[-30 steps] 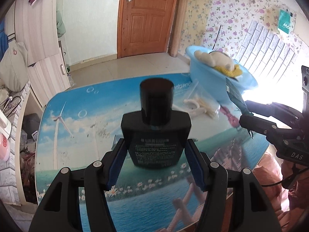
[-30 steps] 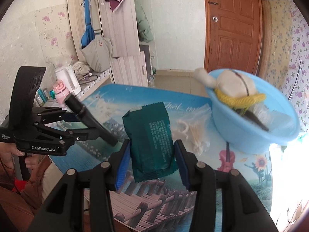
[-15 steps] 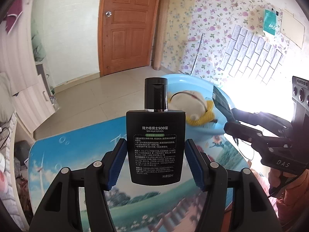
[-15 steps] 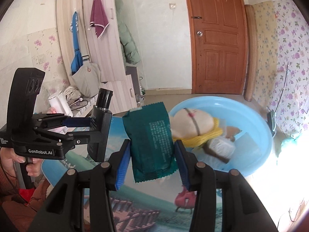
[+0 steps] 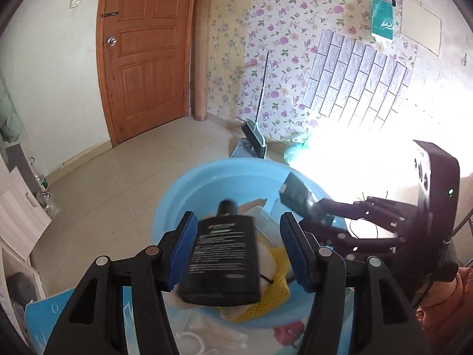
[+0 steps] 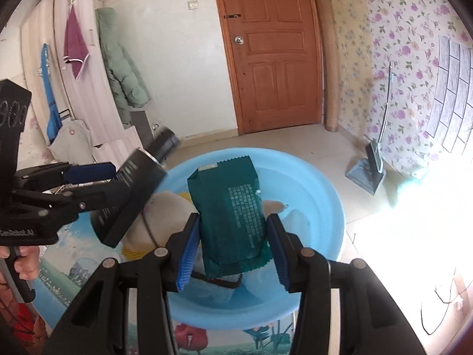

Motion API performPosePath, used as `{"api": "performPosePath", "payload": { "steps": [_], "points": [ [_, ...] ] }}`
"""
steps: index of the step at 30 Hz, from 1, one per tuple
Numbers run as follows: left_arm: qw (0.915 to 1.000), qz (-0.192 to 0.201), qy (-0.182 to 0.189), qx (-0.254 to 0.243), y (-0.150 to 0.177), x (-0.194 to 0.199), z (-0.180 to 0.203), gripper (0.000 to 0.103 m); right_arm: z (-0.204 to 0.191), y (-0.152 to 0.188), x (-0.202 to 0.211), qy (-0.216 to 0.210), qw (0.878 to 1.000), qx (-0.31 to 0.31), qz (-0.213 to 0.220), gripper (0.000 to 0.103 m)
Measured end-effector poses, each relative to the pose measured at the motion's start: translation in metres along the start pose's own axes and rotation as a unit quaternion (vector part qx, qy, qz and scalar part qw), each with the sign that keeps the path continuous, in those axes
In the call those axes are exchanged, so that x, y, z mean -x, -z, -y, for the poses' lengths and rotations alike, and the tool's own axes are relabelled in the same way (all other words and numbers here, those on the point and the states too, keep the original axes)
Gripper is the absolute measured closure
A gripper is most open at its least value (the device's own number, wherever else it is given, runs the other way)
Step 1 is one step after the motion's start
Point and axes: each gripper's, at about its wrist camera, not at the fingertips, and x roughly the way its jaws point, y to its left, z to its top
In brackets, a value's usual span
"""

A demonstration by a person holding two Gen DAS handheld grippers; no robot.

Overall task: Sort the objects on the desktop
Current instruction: 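Lower the bottle and packet into the basin and open both grippers, then move both grippers back over the table toward the hook and swab bag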

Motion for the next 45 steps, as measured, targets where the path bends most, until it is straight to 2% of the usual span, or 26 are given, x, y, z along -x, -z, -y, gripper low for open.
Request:
{"api": "performPosePath", "payload": {
  "steps": [6, 11, 14, 23, 33, 39, 45],
  "points": [
    [0.9994, -0.016, 0.015, -0.026, -0.009, -0.026, 0.014, 0.044, 0.016, 0.007, -0.024, 0.004, 0.999, -0.021, -0.038, 0.058],
    [0.9992, -0.011, 0.023, -0.032, 0.002, -0.012, 0.022, 0.018, 0.014, 0.009, -0.026, 0.007, 0.998, -0.03, -0.045, 0.056],
    [0.9993, -0.01, 0.014, -0.033, 0.015, 0.005, 0.017, 0.01, 0.01, 0.011, -0.02, 0.017, 0.998, -0.035, -0.047, 0.053],
    [0.9994, -0.023, -0.021, 0.014, 0.072, 0.053, -0.016, 0.005, -0.007, 0.023, 0.006, 0.051, 0.997, -0.036, -0.044, 0.053],
    [0.9957, -0.041, -0.053, 0.064, 0.151, 0.093, -0.048, 0.004, -0.05, 0.054, 0.027, 0.075, 0.996, -0.027, -0.046, 0.052],
    [0.991, -0.056, -0.077, 0.094, 0.192, 0.108, -0.068, 0.004, -0.076, 0.073, 0.028, 0.064, 0.996, -0.026, -0.047, 0.052],
    [0.9853, -0.068, -0.093, 0.127, 0.219, 0.116, -0.082, 0.004, -0.102, 0.097, 0.02, 0.042, 0.996, -0.013, -0.077, 0.052]
  ]
}}
